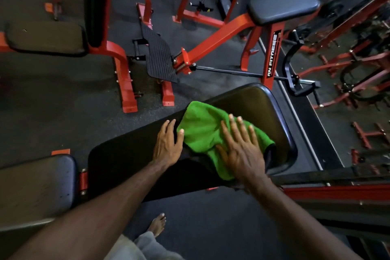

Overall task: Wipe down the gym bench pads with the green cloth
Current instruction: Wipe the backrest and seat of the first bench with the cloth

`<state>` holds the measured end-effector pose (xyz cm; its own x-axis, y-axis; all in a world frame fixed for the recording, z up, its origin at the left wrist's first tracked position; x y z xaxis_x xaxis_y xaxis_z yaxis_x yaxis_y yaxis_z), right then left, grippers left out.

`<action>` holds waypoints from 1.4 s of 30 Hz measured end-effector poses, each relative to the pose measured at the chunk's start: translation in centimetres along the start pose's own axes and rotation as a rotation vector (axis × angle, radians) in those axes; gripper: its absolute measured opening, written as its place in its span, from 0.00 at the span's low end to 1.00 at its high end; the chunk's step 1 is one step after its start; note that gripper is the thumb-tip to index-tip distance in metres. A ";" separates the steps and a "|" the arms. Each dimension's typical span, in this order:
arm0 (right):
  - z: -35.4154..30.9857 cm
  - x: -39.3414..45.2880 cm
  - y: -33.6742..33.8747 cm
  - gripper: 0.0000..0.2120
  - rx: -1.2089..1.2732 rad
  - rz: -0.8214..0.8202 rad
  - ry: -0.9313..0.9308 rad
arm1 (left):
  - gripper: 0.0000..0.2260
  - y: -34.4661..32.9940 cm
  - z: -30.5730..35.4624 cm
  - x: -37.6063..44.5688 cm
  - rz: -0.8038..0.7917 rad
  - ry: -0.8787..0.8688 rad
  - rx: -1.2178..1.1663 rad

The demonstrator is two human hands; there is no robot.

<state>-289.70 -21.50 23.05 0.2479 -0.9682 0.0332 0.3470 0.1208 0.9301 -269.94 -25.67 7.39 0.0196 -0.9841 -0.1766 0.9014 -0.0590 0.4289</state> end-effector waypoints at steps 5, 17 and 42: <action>-3.3 2.3 -1.6 0.33 0.067 -0.003 -0.125 | 0.27 0.3 -0.9 -0.8 0.020 0.037 -0.009; -5.2 6.6 -3.1 0.33 0.041 -0.037 -0.014 | 0.30 1.6 -5.6 -1.4 -0.055 0.170 -0.018; -5.0 14.4 -1.9 0.28 -0.070 -0.166 0.012 | 0.34 2.0 -6.9 -2.8 -0.163 0.249 -0.050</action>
<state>-282.25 -34.60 19.90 0.1924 -0.9735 -0.1235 0.4460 -0.0253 0.8947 -265.21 -21.85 2.68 -0.0271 -0.8907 -0.4538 0.9216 -0.1981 0.3338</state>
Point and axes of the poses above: each hand's wrist, its own x-axis towards the middle knuckle, its own y-axis out of the back of the hand, z = x × y, the point moved 7 cm from there along x, towards the middle knuckle, and after that the axes turned 1 degree about x, right-handed, at the moved point
